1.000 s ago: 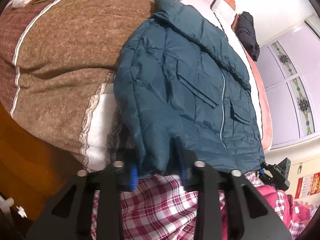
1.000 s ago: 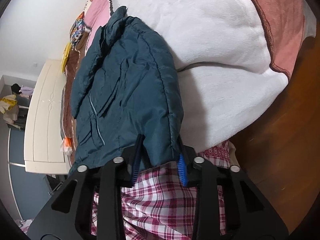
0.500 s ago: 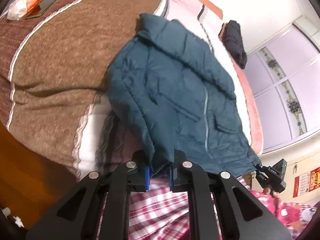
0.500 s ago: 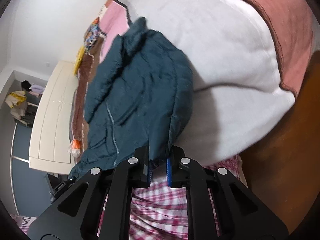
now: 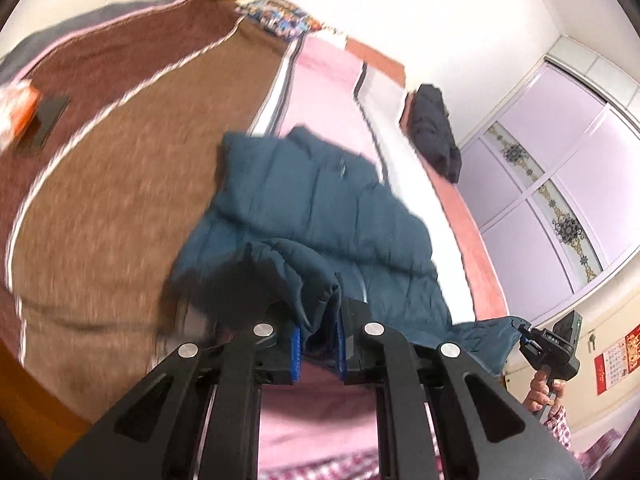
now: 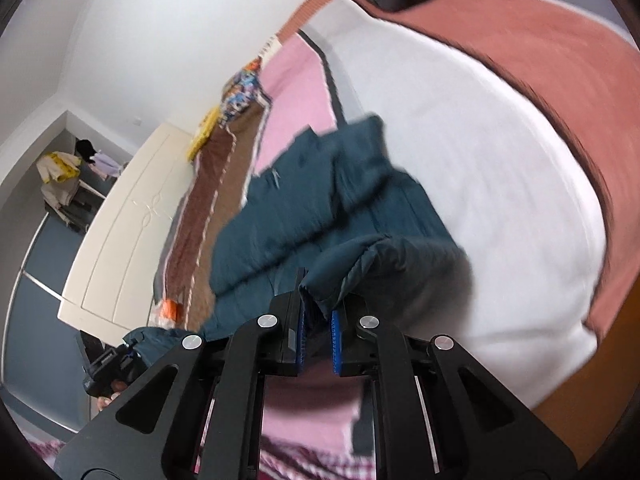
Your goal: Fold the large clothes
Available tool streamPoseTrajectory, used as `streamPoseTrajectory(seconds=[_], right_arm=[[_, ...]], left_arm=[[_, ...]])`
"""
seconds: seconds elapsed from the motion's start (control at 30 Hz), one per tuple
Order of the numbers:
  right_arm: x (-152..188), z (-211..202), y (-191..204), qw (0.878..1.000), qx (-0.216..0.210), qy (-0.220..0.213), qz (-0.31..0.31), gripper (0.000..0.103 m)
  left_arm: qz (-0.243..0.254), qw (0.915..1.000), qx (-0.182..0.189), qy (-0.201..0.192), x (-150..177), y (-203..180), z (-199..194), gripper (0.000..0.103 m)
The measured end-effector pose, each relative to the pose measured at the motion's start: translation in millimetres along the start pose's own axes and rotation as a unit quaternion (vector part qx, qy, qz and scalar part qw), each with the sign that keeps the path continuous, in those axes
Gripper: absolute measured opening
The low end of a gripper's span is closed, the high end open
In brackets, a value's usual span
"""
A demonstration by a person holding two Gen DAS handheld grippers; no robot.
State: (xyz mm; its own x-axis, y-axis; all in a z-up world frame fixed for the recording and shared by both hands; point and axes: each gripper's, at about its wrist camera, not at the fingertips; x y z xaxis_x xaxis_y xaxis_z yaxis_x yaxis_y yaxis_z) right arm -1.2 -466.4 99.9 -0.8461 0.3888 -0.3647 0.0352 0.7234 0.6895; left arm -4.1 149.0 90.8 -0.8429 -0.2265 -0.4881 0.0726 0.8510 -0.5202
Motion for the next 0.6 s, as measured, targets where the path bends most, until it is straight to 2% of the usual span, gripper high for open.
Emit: streamPoseTrajectory(seconds=[0.13, 0.3, 0.6], right_arm=[[-45.1, 13.2, 14.9, 1.000, 0.005, -0.017, -0.015, 0.010], [-111.4, 40.2, 36.7, 0.999, 0.016, -0.035, -0.037, 0.010], [-234.6, 104.3, 71.2, 0.996, 0.037, -0.060, -0.060, 0.010]], left_arm=[[0.012, 0.9998, 0.000, -0.017, -44.3, -10.9, 6.6, 0.012], [0.035, 0.9985, -0.016, -0.039, -97.4, -20.0, 18.4, 0.012], [0.027, 0.9967, -0.040, -0.065, -208.9, -25.6, 56.5, 0.012]])
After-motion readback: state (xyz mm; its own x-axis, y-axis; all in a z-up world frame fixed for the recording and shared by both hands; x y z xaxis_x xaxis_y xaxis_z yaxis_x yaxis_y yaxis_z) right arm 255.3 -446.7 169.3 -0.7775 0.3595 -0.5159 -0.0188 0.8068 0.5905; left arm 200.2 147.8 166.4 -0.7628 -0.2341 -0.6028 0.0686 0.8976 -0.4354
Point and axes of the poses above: each gripper's, at about its wrist camera, not at the fingertips, and z roughly the way its jaws point, y to its left, x to its underside, and after that the axes turned 9 degrees about y, right-handed
